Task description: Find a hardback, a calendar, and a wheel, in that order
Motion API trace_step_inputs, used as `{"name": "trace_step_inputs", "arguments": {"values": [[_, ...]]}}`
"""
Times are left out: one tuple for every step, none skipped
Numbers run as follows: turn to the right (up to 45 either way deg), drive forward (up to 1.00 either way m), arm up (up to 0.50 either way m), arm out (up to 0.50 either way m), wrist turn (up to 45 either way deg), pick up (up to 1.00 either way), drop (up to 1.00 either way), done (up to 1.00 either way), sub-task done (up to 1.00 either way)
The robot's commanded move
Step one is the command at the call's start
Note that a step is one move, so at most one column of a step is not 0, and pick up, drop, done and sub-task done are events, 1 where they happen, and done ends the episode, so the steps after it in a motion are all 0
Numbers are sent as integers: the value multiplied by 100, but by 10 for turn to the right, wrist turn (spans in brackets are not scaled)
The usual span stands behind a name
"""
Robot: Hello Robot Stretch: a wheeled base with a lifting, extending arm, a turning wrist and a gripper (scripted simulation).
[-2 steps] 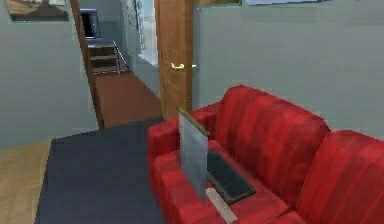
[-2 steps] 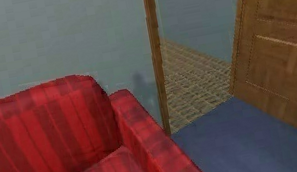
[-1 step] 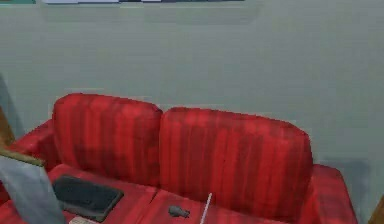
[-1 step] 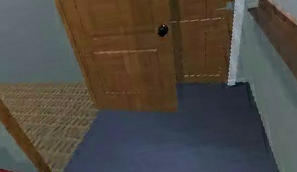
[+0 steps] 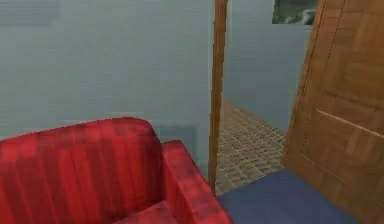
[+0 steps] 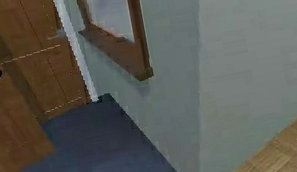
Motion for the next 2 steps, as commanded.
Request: {"name": "trace_step_inputs", "arguments": {"values": [[450,0,0,0,0,0,0,0,0],[180,0,0,0,0,0,0,0,0]]}}
